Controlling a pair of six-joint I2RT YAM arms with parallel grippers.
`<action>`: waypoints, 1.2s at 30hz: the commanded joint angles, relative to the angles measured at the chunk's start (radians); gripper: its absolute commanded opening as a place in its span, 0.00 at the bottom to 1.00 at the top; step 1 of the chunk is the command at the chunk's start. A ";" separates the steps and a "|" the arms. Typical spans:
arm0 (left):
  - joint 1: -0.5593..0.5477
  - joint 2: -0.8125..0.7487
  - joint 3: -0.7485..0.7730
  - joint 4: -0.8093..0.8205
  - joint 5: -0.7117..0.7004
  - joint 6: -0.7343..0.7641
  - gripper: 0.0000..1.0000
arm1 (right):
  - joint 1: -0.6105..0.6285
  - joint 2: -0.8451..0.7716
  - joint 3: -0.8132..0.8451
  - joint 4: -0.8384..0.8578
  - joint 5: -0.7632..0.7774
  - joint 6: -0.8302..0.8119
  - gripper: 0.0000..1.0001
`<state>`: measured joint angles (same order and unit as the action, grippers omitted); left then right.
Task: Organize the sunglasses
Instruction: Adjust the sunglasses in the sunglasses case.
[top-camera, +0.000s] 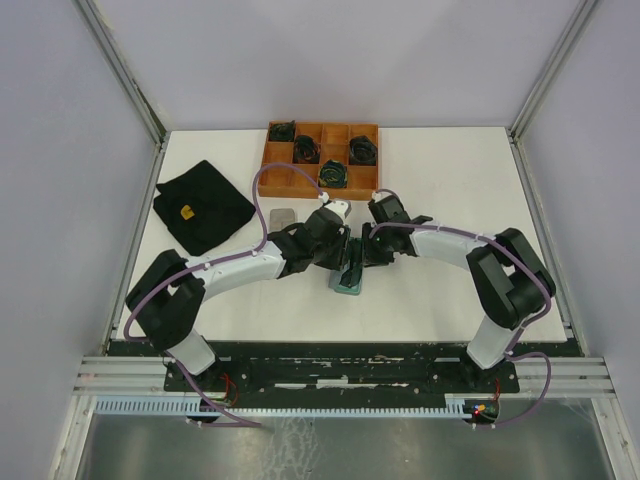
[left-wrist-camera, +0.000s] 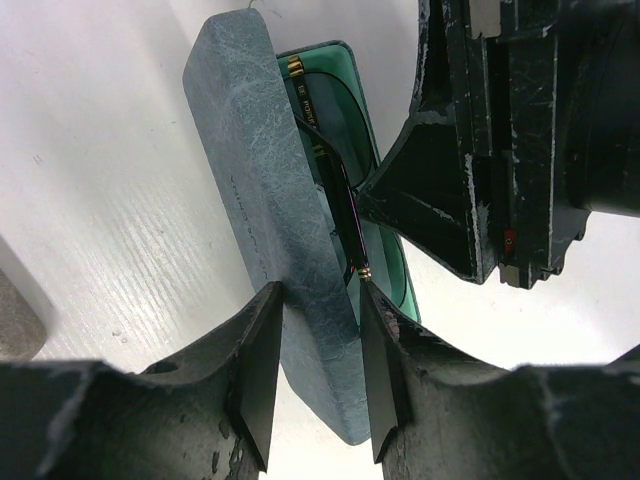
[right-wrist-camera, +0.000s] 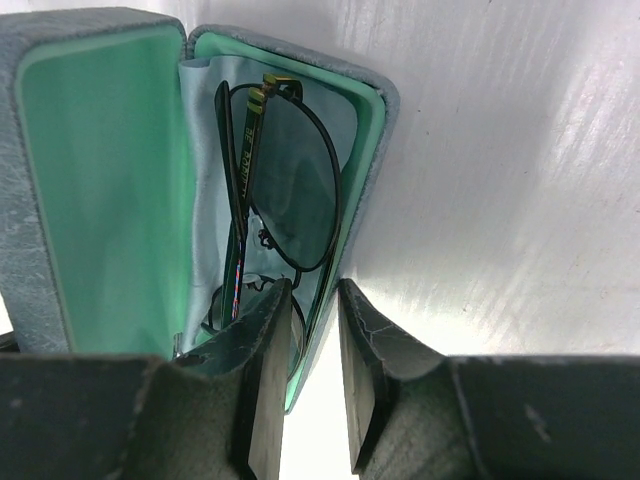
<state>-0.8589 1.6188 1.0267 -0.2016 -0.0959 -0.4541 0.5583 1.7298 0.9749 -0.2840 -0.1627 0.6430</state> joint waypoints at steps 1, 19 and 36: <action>-0.003 0.004 0.003 0.053 0.035 0.029 0.43 | 0.024 0.024 0.028 -0.020 0.037 -0.029 0.33; -0.003 -0.023 -0.002 0.043 0.019 0.026 0.43 | 0.024 -0.134 -0.011 0.026 0.060 -0.006 0.44; -0.002 -0.016 -0.002 0.048 0.024 0.030 0.43 | 0.023 -0.059 0.015 -0.003 0.076 -0.017 0.35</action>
<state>-0.8589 1.6188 1.0267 -0.2016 -0.0963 -0.4541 0.5762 1.6493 0.9684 -0.3080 -0.0822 0.6300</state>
